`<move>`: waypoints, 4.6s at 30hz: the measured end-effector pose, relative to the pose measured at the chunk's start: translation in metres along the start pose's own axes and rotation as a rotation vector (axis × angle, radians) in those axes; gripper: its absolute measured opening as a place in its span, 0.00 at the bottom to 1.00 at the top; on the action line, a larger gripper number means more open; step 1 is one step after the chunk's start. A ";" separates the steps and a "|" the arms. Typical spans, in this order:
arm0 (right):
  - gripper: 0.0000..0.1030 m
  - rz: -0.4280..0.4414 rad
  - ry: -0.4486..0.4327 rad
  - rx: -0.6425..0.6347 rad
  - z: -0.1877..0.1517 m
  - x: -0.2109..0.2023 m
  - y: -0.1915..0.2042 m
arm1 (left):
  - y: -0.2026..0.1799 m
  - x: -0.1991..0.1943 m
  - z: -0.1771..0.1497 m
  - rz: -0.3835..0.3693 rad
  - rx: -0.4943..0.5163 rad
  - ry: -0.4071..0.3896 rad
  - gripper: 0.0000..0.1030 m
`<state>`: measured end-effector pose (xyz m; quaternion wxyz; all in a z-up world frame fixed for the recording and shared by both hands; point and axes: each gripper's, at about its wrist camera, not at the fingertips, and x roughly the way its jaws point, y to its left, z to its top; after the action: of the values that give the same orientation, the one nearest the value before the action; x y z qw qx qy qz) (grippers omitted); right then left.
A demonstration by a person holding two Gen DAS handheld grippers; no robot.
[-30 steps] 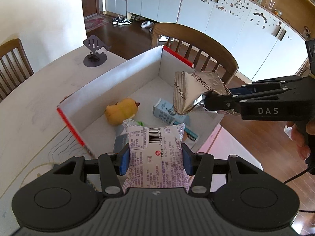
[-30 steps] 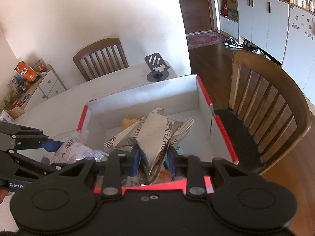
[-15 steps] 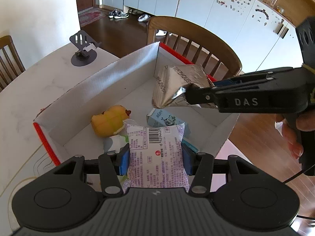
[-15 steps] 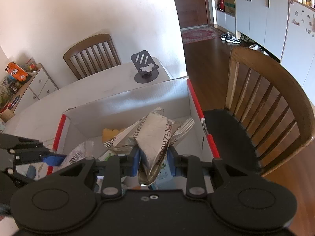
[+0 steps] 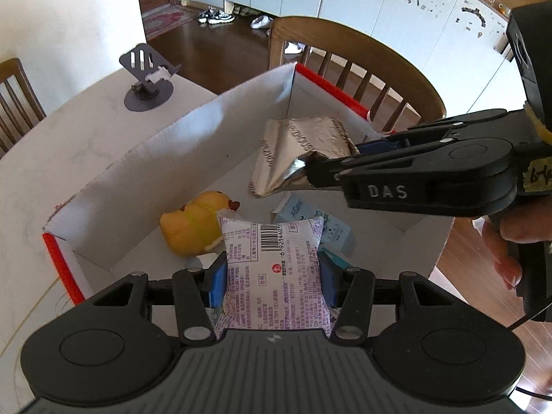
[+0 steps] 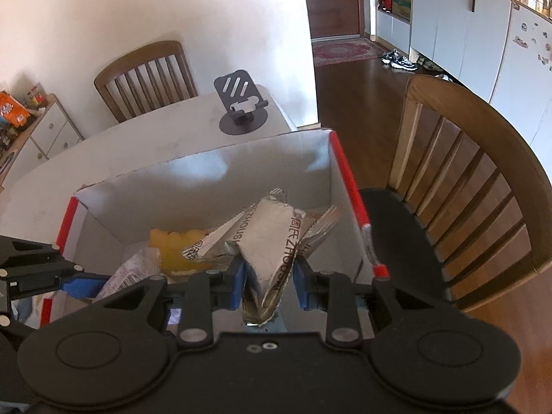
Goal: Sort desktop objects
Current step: 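Lower both tools into the box and open them to release both bags, then withdraw both tools from the box back over the table, then grasp the blue-and-white wafer bar with the left tool while the right tool grasps the clear bag of black snacks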
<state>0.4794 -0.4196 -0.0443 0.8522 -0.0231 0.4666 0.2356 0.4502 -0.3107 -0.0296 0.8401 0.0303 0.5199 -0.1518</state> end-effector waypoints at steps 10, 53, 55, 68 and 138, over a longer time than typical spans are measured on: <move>0.27 -0.053 0.022 -0.022 0.003 0.022 0.002 | -0.003 0.018 -0.003 -0.021 0.035 0.040 0.49; 0.72 0.061 0.030 0.031 -0.005 -0.002 0.003 | -0.010 0.020 -0.012 -0.085 -0.008 0.044 0.84; 0.74 0.064 0.035 0.033 -0.006 -0.004 0.004 | -0.009 0.016 -0.013 -0.086 -0.013 0.038 0.84; 0.77 0.055 0.030 0.036 -0.011 -0.019 0.010 | -0.008 -0.018 -0.028 -0.108 -0.039 -0.023 0.84; 0.77 0.168 0.076 -0.129 -0.121 -0.076 0.253 | 0.212 -0.202 -0.218 0.044 -0.224 -0.146 0.84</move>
<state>0.2429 -0.2548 -0.0050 0.8078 -0.0475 0.4828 0.3349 0.2393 -0.0183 0.0264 0.8770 -0.0636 0.4702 -0.0760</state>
